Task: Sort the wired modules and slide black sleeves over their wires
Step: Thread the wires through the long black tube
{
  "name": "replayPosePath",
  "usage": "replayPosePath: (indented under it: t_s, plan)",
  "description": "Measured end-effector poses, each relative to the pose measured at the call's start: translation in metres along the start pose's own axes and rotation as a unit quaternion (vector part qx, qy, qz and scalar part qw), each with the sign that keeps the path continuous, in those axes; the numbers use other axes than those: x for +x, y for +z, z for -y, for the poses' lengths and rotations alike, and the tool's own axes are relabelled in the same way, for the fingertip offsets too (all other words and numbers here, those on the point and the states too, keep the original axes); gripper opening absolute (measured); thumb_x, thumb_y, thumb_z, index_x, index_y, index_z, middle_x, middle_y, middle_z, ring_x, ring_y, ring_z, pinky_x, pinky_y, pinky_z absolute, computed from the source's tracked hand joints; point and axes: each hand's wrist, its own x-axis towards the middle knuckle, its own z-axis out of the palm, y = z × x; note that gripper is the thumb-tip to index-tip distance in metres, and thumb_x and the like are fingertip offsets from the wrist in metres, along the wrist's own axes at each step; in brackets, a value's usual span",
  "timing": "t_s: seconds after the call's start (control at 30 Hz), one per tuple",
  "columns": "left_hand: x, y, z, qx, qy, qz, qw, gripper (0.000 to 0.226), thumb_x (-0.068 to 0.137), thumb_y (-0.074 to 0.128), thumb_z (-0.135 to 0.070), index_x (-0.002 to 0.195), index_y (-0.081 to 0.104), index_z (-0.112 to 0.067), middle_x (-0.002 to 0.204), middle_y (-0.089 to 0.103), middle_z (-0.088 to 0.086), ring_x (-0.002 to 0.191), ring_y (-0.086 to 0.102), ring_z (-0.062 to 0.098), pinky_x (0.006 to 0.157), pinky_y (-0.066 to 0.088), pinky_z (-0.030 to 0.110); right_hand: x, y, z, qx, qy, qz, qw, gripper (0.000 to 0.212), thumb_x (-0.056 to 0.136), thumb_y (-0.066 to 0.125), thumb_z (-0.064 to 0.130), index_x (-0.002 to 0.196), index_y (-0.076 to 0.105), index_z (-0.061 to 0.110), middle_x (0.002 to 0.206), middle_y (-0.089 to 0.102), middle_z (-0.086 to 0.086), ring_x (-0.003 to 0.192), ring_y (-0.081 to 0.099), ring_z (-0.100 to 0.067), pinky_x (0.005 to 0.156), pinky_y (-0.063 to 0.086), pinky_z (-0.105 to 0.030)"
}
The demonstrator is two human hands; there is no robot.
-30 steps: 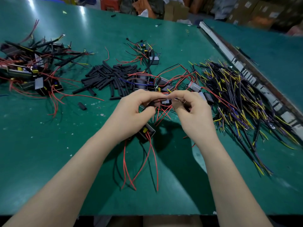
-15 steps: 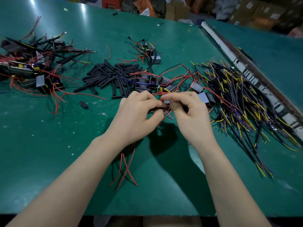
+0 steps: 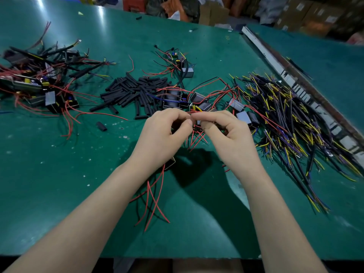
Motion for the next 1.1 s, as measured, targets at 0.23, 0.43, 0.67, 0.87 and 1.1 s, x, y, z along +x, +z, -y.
replayPosePath:
  t_s: [0.23, 0.43, 0.67, 0.87, 1.1]
  plan:
    - [-0.003, -0.002, -0.005, 0.023, 0.022, -0.004, 0.999, 0.016, 0.08, 0.053, -0.027, 0.083, 0.068, -0.02, 0.075, 0.056, -0.019, 0.086, 0.054, 0.017, 0.084, 0.042, 0.036, 0.001, 0.001, -0.006, -0.127, -0.071, -0.021, 0.989, 0.018, 0.093, 0.058, 0.003, 0.103, 0.071, 0.011, 0.096, 0.064, -0.006, 0.087, 0.055, -0.006, 0.079, 0.04, -0.011]
    - [-0.002, -0.003, -0.005, 0.052, 0.022, 0.002, 0.998, 0.018, 0.078, 0.052, -0.03, 0.083, 0.068, -0.022, 0.075, 0.055, -0.019, 0.087, 0.054, 0.018, 0.085, 0.043, 0.049, 0.001, 0.004, -0.008, -0.181, -0.072, -0.013, 0.981, 0.016, 0.093, 0.054, -0.001, 0.098, 0.068, 0.006, 0.095, 0.06, -0.009, 0.09, 0.056, -0.022, 0.079, 0.042, -0.03]
    - [-0.001, -0.005, -0.001, 0.056, 0.035, 0.028, 0.997, 0.026, 0.085, 0.051, -0.038, 0.095, 0.071, -0.024, 0.085, 0.061, -0.013, 0.092, 0.058, 0.018, 0.088, 0.044, 0.047, 0.003, -0.002, -0.011, -0.158, -0.097, -0.04, 0.982, 0.016, 0.094, 0.055, 0.001, 0.1, 0.07, 0.004, 0.094, 0.062, -0.009, 0.086, 0.053, -0.007, 0.079, 0.039, -0.009]
    - [0.0, -0.009, 0.002, 0.027, 0.114, 0.088, 0.989, 0.022, 0.086, 0.057, -0.029, 0.093, 0.072, -0.015, 0.086, 0.066, -0.003, 0.085, 0.054, 0.009, 0.085, 0.039, 0.027, 0.003, -0.001, -0.011, -0.055, -0.053, -0.058, 0.995, 0.021, 0.095, 0.056, 0.007, 0.096, 0.066, 0.025, 0.098, 0.067, -0.006, 0.089, 0.056, -0.005, 0.083, 0.041, -0.015]
    - [0.004, -0.005, 0.008, -0.056, 0.045, 0.002, 0.997, 0.013, 0.092, 0.06, -0.017, 0.088, 0.057, -0.03, 0.079, 0.058, -0.017, 0.072, 0.051, -0.011, 0.069, 0.036, 0.004, 0.004, -0.001, -0.011, 0.055, -0.017, -0.036, 0.998, 0.022, 0.095, 0.058, 0.014, 0.091, 0.064, 0.035, 0.084, 0.063, 0.019, 0.08, 0.054, 0.005, 0.08, 0.041, -0.018]
